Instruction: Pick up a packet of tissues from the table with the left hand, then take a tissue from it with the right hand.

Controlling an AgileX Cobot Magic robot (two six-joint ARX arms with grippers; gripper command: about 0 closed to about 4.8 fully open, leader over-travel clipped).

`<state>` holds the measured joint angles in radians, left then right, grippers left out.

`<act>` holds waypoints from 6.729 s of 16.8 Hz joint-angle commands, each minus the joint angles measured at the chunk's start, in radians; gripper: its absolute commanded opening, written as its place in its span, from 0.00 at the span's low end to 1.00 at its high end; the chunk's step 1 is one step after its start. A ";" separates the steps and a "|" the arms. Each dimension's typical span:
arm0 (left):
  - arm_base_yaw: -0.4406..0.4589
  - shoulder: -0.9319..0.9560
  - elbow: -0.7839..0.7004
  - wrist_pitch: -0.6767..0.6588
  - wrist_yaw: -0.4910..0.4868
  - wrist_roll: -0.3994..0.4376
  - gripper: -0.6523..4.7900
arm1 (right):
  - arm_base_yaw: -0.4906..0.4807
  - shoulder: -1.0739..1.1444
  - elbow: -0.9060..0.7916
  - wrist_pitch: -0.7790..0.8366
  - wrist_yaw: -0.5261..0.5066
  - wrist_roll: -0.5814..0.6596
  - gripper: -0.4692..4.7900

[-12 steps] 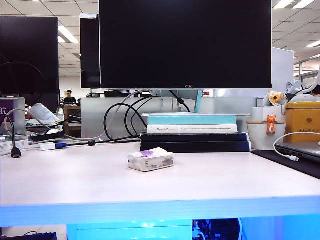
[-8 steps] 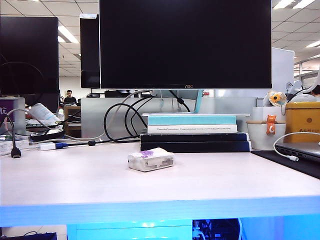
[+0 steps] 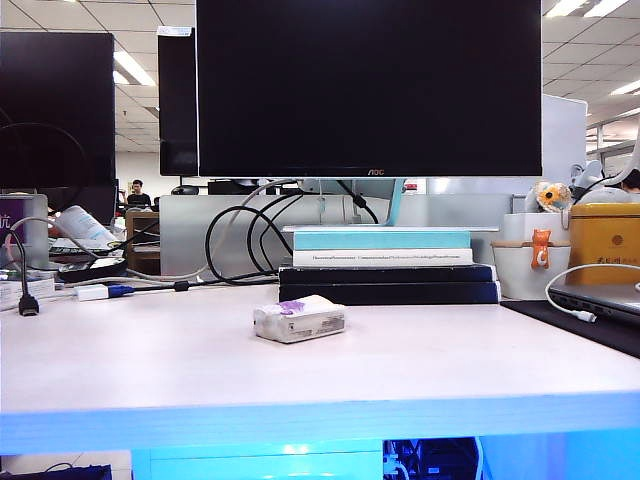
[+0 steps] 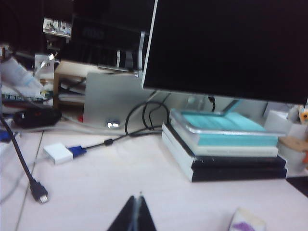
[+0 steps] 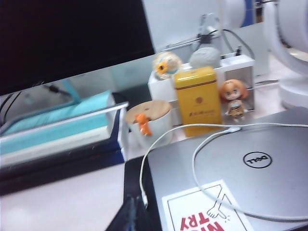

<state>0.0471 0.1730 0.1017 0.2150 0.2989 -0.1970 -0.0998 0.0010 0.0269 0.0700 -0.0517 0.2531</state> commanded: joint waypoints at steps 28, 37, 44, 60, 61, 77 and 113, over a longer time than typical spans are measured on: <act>-0.343 1.327 0.446 0.458 0.337 0.307 0.99 | 0.102 1.165 0.588 -0.080 -0.613 -0.074 0.08; -0.510 1.471 0.453 0.561 0.132 0.300 1.00 | 0.176 1.204 0.588 -0.036 -0.576 -0.073 0.08; -0.557 1.637 0.594 0.539 0.038 0.267 1.00 | 0.176 1.204 0.588 -0.064 -0.580 -0.074 0.08; -0.563 1.777 0.645 0.531 0.034 0.241 1.00 | 0.175 1.204 0.588 -0.058 -0.568 -0.105 0.08; -0.563 1.778 0.645 0.535 0.034 0.241 0.96 | 0.175 1.204 0.588 -0.058 -0.568 -0.105 0.08; -0.562 1.594 0.727 0.211 0.526 0.447 0.50 | 0.174 1.215 0.588 0.010 -0.912 0.084 0.09; -0.504 1.539 0.768 0.131 0.321 0.410 0.48 | 0.069 1.324 0.587 0.265 -0.858 0.219 0.08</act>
<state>-0.4541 1.7161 0.8669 0.3317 0.7132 0.1982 -0.0578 1.3125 0.6102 0.2901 -0.9607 0.4969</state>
